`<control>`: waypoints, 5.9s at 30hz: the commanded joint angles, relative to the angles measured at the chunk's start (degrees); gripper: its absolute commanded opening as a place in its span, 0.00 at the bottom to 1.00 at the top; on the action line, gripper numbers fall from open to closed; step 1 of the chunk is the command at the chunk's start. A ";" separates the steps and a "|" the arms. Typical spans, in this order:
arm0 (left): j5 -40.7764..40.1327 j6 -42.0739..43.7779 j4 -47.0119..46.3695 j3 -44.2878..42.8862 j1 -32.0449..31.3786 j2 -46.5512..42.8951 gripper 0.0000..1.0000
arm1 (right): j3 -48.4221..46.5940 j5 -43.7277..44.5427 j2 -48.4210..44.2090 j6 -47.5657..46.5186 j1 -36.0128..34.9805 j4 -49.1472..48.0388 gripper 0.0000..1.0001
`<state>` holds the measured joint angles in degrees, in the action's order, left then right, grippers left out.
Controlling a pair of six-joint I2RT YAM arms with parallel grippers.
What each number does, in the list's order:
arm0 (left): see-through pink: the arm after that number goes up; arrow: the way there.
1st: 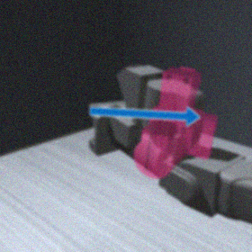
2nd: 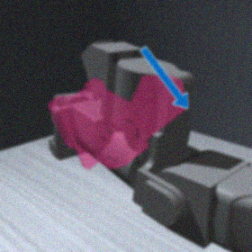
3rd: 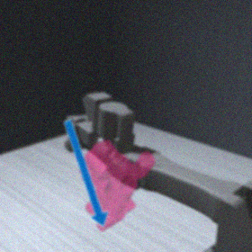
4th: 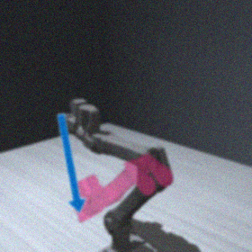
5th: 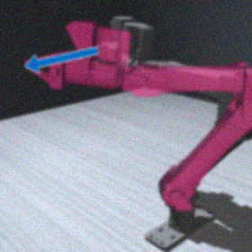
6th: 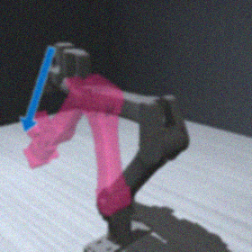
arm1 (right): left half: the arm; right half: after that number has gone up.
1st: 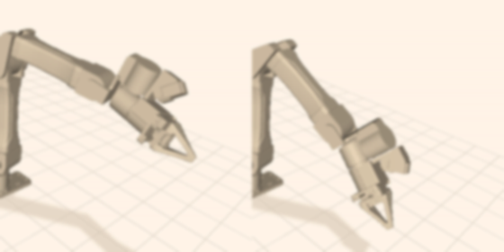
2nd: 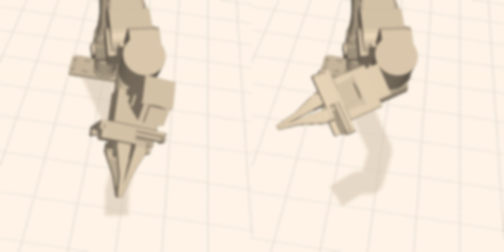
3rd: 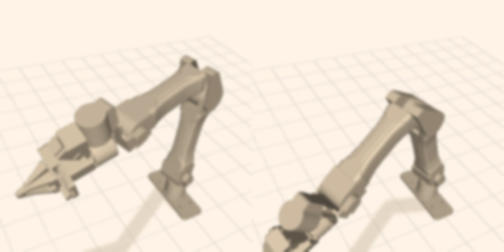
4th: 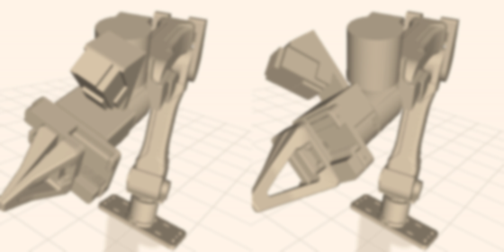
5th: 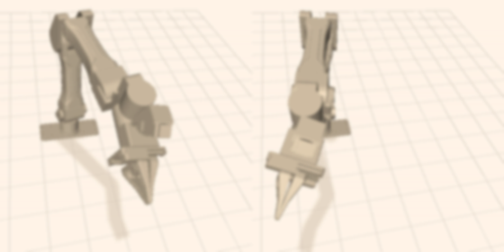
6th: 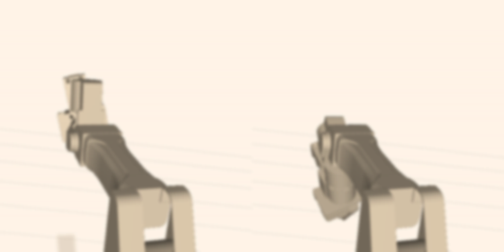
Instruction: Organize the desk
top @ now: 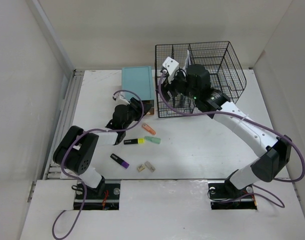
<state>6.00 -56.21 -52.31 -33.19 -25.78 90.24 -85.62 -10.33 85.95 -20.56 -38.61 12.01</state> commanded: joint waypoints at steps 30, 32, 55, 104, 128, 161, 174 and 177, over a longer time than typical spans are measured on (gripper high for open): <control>-12.41 4.70 5.03 1.54 -4.97 -3.03 0.18 | 0.81 -5.23 -1.23 2.36 1.26 -2.34 0.78; -12.94 3.30 4.50 5.05 -5.51 -4.88 0.18 | 0.81 -5.84 -1.23 2.89 1.26 -2.34 0.78; -19.35 6.36 21.35 14.29 -16.13 -40.11 0.47 | 2.48 -31.21 -1.84 -20.03 5.21 9.51 0.73; -43.88 2.15 74.11 -1.26 -17.37 -96.65 0.68 | -29.95 -9.18 47.55 -12.67 -21.07 27.71 0.54; -44.41 3.21 76.92 -3.90 -17.37 -98.32 0.68 | -43.14 -6.20 57.57 -16.18 -22.20 45.56 0.55; -44.41 5.32 76.48 -6.71 -17.37 -100.43 0.70 | -43.23 -19.99 37.98 -14.69 -18.43 36.34 0.07; -43.27 4.70 75.34 -4.43 -17.37 -100.43 0.70 | -35.41 -31.66 30.06 -13.37 -5.88 25.00 0.06; -42.74 4.70 74.81 -3.82 -17.37 -100.43 0.70 | -33.47 -37.11 30.68 -13.37 -3.67 22.10 0.06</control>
<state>-37.58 -51.86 25.39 -37.89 -42.76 0.49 -120.07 -38.94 117.69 -34.46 -44.21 39.68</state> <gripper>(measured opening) 0.699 0.338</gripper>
